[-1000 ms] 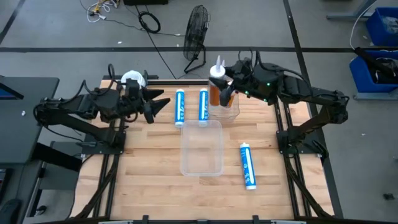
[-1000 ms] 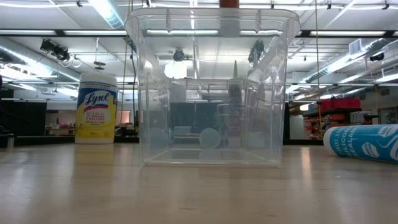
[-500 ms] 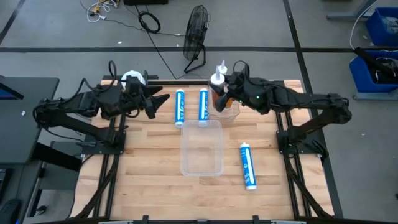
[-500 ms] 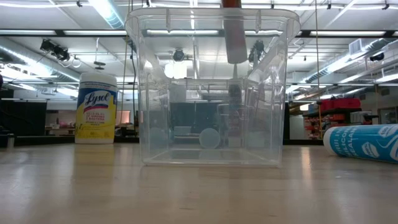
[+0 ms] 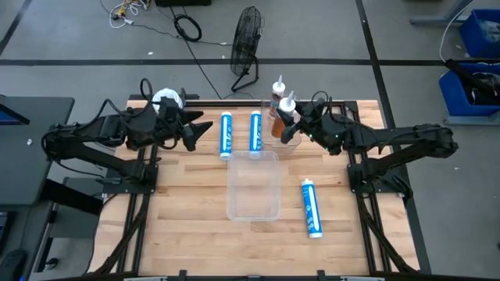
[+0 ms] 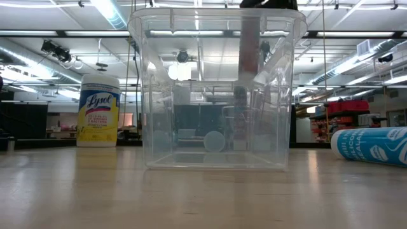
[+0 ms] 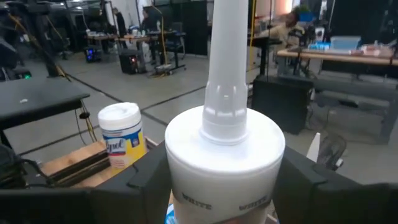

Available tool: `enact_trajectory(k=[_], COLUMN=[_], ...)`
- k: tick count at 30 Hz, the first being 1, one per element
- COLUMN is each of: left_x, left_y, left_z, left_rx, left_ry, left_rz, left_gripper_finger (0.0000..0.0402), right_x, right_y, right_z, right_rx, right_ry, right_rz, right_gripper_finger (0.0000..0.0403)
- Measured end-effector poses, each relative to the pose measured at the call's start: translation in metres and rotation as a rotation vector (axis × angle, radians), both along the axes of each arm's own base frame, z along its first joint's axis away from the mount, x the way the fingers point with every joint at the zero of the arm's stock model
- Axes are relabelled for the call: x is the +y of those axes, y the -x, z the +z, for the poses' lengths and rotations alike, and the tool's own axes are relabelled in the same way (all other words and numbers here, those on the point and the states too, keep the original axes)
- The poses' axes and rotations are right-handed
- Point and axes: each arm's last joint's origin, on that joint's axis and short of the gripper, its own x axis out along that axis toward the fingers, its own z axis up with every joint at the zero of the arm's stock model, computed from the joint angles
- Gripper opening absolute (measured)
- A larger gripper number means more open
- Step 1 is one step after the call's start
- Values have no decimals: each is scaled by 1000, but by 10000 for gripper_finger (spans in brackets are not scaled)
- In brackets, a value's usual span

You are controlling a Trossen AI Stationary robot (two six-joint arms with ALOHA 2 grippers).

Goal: Sort silicone sealant tubes
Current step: Put the orange sealant into the top transparent bin

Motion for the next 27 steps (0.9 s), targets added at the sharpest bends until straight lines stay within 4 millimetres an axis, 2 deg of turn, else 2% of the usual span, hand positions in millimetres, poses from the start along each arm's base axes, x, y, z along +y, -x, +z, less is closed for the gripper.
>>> enact_trajectory(k=[10,27], left_x=[0,0], left_y=[0,1], left_z=[-2,-3], left_rx=[2,-2], left_ry=[26,59], left_rz=[7,17], left_gripper_finger=[300,300], right_x=[-10,-28], right_y=[-9,-13], right_z=[-40,-98], right_rx=[53,50], right_ry=[14,-23], right_rz=[-83,-114], right_gripper_finger=[209,209])
